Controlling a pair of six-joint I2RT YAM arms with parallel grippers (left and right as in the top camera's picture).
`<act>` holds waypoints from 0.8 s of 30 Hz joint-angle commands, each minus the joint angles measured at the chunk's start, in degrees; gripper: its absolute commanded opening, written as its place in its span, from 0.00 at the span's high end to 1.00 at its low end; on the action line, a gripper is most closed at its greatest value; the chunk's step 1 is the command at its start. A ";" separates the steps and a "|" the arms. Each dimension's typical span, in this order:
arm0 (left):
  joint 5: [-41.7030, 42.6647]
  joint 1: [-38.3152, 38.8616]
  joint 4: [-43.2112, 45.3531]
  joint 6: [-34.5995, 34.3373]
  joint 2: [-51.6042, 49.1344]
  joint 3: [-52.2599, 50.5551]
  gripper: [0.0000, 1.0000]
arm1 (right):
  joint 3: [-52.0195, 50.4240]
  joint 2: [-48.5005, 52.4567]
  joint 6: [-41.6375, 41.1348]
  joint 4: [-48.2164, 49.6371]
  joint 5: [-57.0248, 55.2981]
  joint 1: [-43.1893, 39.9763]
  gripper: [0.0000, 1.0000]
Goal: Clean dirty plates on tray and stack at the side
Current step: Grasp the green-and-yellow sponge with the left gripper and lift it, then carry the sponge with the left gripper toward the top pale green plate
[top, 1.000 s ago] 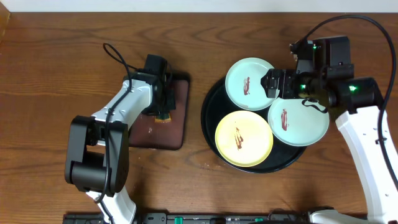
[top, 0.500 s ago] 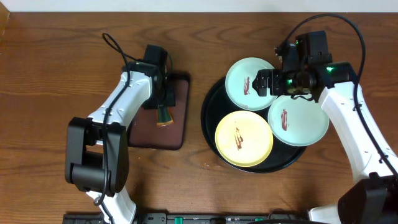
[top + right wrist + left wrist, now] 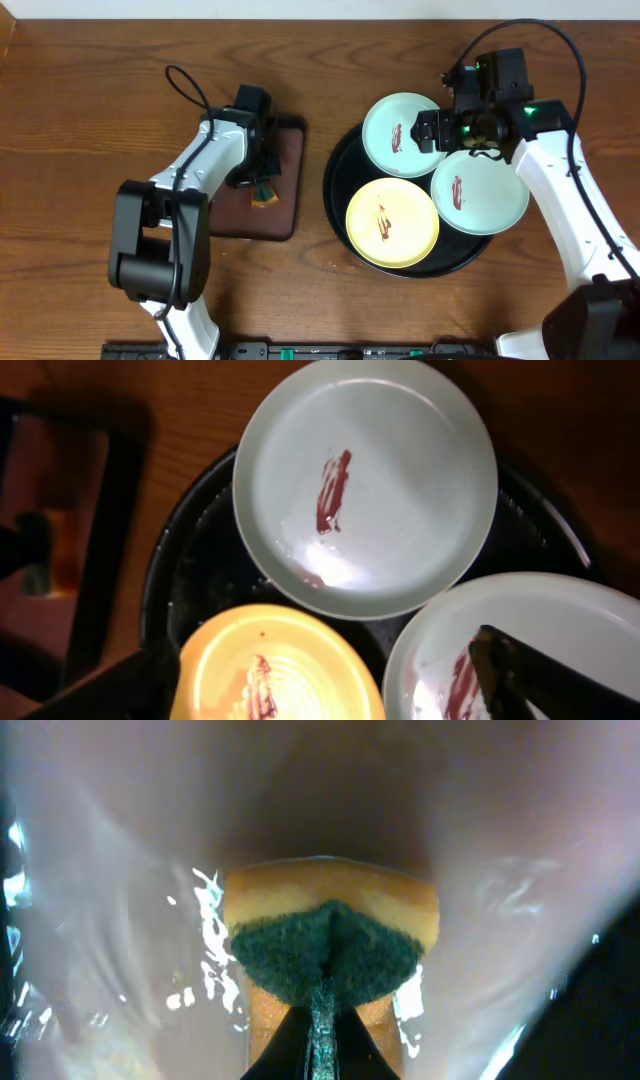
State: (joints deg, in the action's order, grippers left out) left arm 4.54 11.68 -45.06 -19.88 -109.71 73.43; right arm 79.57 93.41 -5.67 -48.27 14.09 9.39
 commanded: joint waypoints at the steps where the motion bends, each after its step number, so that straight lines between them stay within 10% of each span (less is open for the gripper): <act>1: 0.02 0.17 -3.02 0.70 5.01 5.18 0.93 | 0.90 4.68 0.57 2.43 -0.94 -1.99 0.26; 24: 5.40 13.40 9.90 -1.49 10.14 8.85 0.93 | 0.90 24.52 -0.26 12.68 2.89 -7.02 0.99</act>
State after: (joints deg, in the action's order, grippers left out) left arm 9.19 24.32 -36.47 -20.12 -99.55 81.32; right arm 79.79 115.46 -5.72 -34.94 15.92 0.82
